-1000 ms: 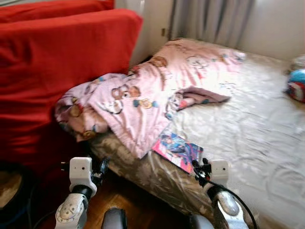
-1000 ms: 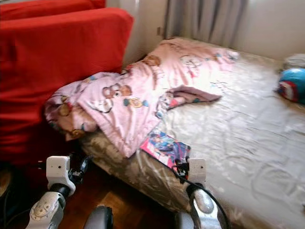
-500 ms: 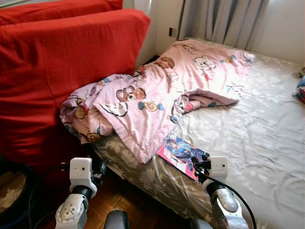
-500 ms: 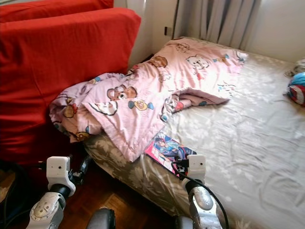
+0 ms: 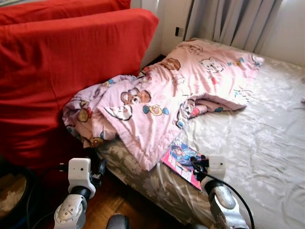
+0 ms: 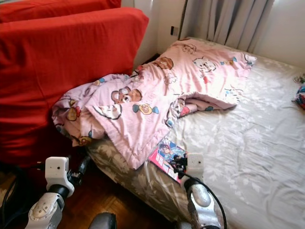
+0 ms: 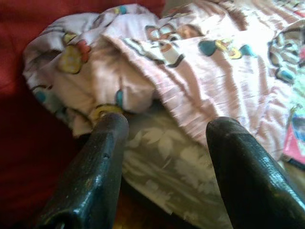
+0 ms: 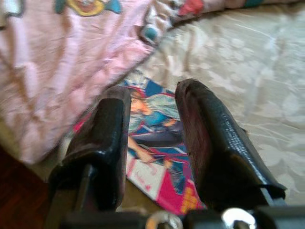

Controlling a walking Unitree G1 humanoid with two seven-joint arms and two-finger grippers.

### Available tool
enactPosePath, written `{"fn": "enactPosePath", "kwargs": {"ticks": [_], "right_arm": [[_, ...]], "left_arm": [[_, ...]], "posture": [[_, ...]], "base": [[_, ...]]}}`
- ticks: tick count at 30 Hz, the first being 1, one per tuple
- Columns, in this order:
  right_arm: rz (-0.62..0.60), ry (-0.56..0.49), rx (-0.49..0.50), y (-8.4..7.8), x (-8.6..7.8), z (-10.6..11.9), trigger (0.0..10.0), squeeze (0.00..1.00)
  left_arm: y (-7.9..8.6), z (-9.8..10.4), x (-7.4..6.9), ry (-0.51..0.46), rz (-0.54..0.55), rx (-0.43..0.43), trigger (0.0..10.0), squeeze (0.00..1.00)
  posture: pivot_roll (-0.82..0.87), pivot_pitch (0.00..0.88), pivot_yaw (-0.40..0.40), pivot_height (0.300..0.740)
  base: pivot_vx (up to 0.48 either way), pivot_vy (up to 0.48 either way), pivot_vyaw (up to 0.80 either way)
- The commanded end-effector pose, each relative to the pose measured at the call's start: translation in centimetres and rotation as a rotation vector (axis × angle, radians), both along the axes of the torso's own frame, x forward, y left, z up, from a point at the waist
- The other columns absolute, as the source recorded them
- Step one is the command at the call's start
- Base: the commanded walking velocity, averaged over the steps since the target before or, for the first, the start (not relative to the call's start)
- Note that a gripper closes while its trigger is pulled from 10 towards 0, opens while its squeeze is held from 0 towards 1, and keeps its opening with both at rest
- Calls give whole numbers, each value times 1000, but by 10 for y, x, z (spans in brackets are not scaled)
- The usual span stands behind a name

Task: Clean up the room

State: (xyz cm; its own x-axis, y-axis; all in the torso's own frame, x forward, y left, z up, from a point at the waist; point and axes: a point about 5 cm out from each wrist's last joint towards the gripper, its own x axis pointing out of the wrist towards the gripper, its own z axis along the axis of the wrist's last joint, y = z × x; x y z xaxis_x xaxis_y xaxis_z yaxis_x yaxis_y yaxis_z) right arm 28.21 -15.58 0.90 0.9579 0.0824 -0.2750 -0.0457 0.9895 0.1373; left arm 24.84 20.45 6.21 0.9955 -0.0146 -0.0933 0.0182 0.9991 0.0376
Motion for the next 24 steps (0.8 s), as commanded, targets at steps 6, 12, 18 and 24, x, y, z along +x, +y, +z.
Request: {"fn": "enactPosePath", "kwargs": {"ticks": [6,12,18,24], "right_arm": [[-38,8,20,-5,4,1,10000,0],[-69,29,21,-8,3,-2,10000,0],[-92,119,-49,-16,2,-10,10000,0],[-58,207,-109,-23,4,-15,10000,816]], "left_arm": [[4,0,-4,7,15,-5,10000,0],[3,0,-4,8,5,-9,10000,0],[2,0,-7,12,1,-9,10000,0],[2,1,-12,18,-5,-9,10000,0]], "posture": [[62,97,-27,619],[62,99,-26,619],[71,111,-24,619],[86,134,-18,619]], "base": [[374,0,0],[304,0,0],[0,0,0],[0,0,0]]}}
